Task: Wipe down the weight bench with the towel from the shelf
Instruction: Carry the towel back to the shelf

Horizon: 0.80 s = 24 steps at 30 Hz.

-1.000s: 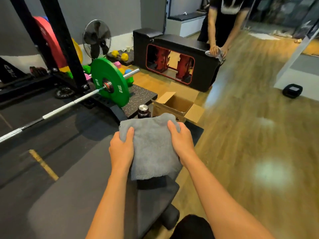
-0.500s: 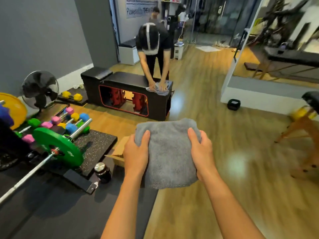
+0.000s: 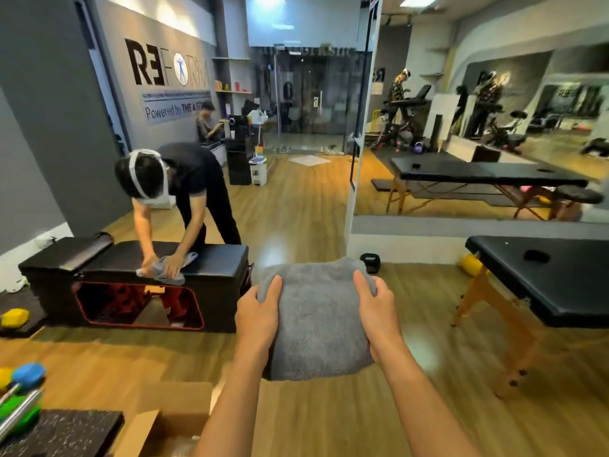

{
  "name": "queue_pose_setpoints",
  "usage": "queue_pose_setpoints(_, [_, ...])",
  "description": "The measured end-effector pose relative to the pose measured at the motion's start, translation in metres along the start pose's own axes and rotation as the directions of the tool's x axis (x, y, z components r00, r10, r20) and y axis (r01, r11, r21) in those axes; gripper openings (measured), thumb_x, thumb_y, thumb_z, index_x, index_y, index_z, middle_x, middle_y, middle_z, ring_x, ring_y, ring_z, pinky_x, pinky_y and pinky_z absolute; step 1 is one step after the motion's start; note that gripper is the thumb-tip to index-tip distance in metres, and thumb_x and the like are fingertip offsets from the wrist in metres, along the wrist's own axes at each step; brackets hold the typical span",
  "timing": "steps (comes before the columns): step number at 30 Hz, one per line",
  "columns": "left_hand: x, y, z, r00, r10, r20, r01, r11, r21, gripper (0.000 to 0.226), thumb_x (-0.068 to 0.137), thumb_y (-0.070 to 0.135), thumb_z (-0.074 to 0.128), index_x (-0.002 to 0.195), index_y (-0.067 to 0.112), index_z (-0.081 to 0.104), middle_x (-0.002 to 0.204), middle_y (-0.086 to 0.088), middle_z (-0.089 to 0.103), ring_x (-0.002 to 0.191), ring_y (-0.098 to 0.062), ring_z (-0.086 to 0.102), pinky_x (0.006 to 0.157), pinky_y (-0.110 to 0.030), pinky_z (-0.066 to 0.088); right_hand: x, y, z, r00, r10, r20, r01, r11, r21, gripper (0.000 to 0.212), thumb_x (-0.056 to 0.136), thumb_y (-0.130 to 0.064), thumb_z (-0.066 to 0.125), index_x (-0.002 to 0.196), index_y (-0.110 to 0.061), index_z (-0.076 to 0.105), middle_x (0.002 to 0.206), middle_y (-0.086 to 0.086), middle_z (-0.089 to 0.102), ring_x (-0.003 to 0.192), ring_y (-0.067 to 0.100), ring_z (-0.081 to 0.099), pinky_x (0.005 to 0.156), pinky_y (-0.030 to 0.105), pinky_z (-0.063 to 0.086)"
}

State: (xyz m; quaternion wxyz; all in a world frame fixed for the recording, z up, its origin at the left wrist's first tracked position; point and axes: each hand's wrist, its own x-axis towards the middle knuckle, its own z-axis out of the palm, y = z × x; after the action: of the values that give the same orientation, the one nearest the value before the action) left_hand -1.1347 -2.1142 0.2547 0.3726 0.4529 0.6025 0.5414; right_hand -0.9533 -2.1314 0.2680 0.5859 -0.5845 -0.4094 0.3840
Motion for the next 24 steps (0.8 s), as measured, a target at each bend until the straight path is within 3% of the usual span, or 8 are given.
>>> queue_pose_setpoints(7, [0.199,0.038,0.117,0.998,0.032,0.054,-0.028,0.996,-0.081,0.037,0.086,0.054,0.058,0.080,0.019,0.066,0.079,-0.001,0.070,0.077,-0.019,0.068,0.066,-0.040,0.054,0.218,-0.027,0.031,0.996,-0.014,-0.089,0.011,0.999,-0.032,0.032,0.085,-0.054,0.058,0.079,-0.022,0.062,0.079,-0.001,0.071,0.077,0.019,0.069,0.065,0.038,0.055])
queue_pose_setpoints(12, [0.350,0.047,0.214,0.994,0.050,0.100,-0.040,0.994,-0.100,0.033,0.086,0.054,0.059,0.079,0.022,0.066,0.081,-0.001,0.071,0.079,-0.020,0.068,0.070,-0.043,0.056,0.390,-0.021,0.053,0.985,-0.053,-0.161,0.048,0.998,-0.036,0.034,0.089,-0.051,0.055,0.081,-0.018,0.061,0.082,0.004,0.069,0.079,0.022,0.066,0.067,0.041,0.052])
queue_pose_setpoints(16, [0.479,0.053,0.288,0.993,0.037,0.111,-0.025,0.995,-0.101,0.034,0.084,0.056,0.059,0.082,0.023,0.065,0.085,-0.001,0.072,0.082,-0.022,0.069,0.078,-0.048,0.056,0.540,-0.011,0.080,0.989,-0.068,-0.131,0.067,0.998,-0.014,0.033,0.091,-0.050,0.054,0.085,-0.019,0.062,0.087,0.006,0.069,0.085,0.025,0.066,0.075,0.046,0.053])
queue_pose_setpoints(19, [0.578,0.071,0.331,0.994,0.045,0.100,-0.034,0.994,-0.106,0.037,0.085,0.057,0.057,0.083,0.021,0.066,0.087,-0.003,0.072,0.084,-0.023,0.069,0.081,-0.050,0.056,0.649,-0.018,0.112,0.995,-0.055,-0.088,0.058,0.998,0.025,0.040,0.088,-0.057,0.053,0.104,-0.023,0.063,0.102,0.002,0.069,0.096,0.022,0.065,0.086,0.048,0.054])
queue_pose_setpoints(22, [0.677,0.084,0.362,0.996,0.051,0.068,-0.045,0.995,-0.087,0.037,0.085,0.057,0.056,0.086,0.021,0.068,0.087,-0.002,0.072,0.084,-0.022,0.068,0.081,-0.047,0.056,0.750,-0.027,0.151,0.997,-0.039,-0.061,0.043,0.998,0.056,0.043,0.089,-0.056,0.053,0.112,-0.021,0.062,0.108,0.002,0.067,0.099,0.021,0.064,0.089,0.049,0.054])
queue_pose_setpoints(24, [0.744,0.085,0.381,0.997,0.056,0.044,-0.053,0.995,-0.082,0.035,0.086,0.057,0.055,0.085,0.024,0.068,0.085,0.002,0.072,0.083,-0.018,0.068,0.074,-0.041,0.056,0.817,-0.026,0.179,0.998,-0.041,-0.037,0.043,0.997,0.058,0.034,0.091,-0.053,0.053,0.103,-0.024,0.063,0.102,0.001,0.069,0.094,0.019,0.066,0.087,0.049,0.055])
